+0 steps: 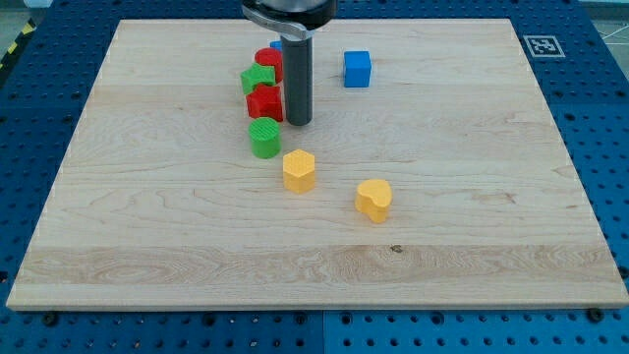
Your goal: Point at the blue triangle
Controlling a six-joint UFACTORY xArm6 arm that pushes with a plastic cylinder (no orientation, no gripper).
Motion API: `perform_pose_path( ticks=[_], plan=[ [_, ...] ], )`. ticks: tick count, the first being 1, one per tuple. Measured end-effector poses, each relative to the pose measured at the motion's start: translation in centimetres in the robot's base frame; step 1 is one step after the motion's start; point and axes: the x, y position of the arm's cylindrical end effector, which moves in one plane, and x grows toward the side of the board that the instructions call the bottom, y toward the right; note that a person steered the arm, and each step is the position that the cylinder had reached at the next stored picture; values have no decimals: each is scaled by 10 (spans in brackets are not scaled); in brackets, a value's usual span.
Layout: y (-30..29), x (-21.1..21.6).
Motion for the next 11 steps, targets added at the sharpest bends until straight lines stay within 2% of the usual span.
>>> perform_pose_path(
  ticks=[3,4,5,8,11],
  plan=[
    [-4,-1],
    [27,-33],
    [27,-61],
    [12,-64],
    [3,-89]
  ],
)
